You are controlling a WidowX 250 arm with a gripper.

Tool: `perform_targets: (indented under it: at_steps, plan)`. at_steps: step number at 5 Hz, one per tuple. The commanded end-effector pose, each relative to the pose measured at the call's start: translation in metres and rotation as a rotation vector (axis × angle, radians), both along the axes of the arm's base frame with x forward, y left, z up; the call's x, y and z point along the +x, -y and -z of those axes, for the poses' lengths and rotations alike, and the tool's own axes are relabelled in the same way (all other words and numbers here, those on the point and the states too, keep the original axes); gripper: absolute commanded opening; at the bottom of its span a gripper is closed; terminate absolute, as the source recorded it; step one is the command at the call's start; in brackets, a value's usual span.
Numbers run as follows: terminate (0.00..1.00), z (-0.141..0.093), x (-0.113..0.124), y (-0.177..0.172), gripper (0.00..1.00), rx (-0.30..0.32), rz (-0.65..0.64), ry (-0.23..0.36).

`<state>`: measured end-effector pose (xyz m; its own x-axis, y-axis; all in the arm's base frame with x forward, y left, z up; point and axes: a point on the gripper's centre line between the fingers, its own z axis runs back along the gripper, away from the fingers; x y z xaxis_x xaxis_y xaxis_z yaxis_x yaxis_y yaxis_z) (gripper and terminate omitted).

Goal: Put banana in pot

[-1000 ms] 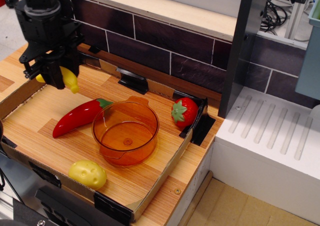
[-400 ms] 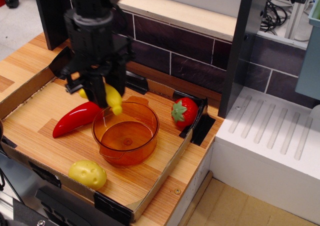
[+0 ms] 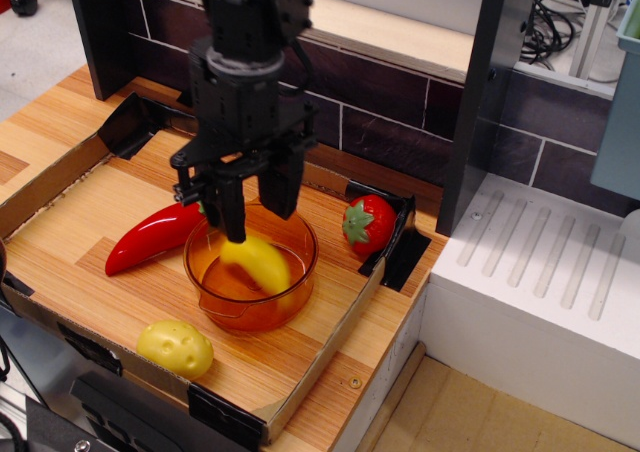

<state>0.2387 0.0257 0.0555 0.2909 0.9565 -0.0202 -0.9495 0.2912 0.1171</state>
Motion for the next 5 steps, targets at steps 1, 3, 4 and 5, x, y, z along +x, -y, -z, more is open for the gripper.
perform_targets:
  at_steps: [1,3,4,5]
  plan:
    - [0.0,-0.026,-0.002,-0.017,1.0,-0.014,-0.001,0.078]
    - [0.0,-0.082,0.004,-0.022,1.0,-0.079,-0.015,0.208]
    - [0.0,-0.096,0.008,-0.026,1.0,-0.069,0.033,0.18]
    - [1.0,-0.096,0.008,-0.026,1.0,-0.069,0.033,0.18]
